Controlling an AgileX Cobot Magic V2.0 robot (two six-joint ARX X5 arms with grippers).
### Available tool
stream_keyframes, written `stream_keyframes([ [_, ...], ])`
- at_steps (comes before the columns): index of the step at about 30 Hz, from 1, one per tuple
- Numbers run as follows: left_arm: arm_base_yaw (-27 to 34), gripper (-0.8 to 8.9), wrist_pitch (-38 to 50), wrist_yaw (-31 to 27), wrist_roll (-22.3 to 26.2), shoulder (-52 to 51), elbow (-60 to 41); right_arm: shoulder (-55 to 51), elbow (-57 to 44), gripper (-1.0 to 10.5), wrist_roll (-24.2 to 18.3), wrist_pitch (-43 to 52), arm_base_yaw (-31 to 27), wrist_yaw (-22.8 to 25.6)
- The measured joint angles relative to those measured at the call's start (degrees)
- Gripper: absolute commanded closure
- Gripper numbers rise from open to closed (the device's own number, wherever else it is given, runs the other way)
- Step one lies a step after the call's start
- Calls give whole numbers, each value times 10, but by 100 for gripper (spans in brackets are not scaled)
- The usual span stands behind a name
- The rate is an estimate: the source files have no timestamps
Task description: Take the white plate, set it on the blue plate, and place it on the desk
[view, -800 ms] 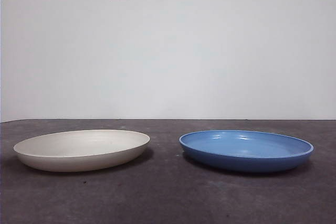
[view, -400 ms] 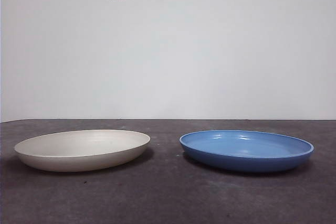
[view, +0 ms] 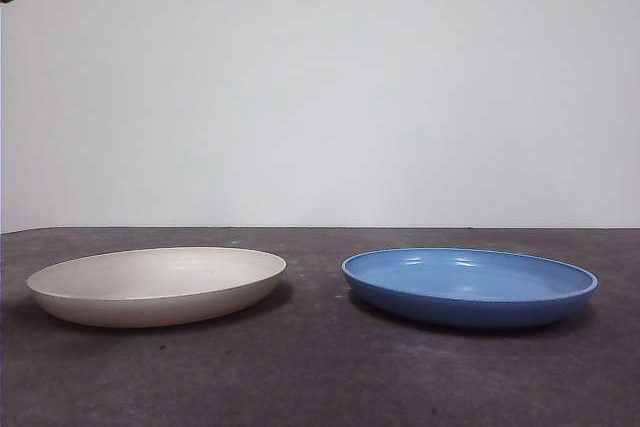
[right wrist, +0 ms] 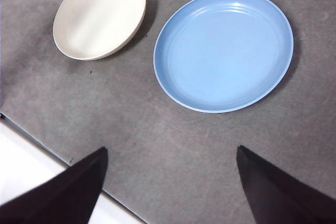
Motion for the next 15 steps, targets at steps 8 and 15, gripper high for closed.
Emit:
stream_keyframes([
  [8,0,408,63,-97,-19,71,5,0,0,542,1,0,0,0],
  [15,0,410,112,-155,-19,189,35,0,0,542,1,0,0,0],
])
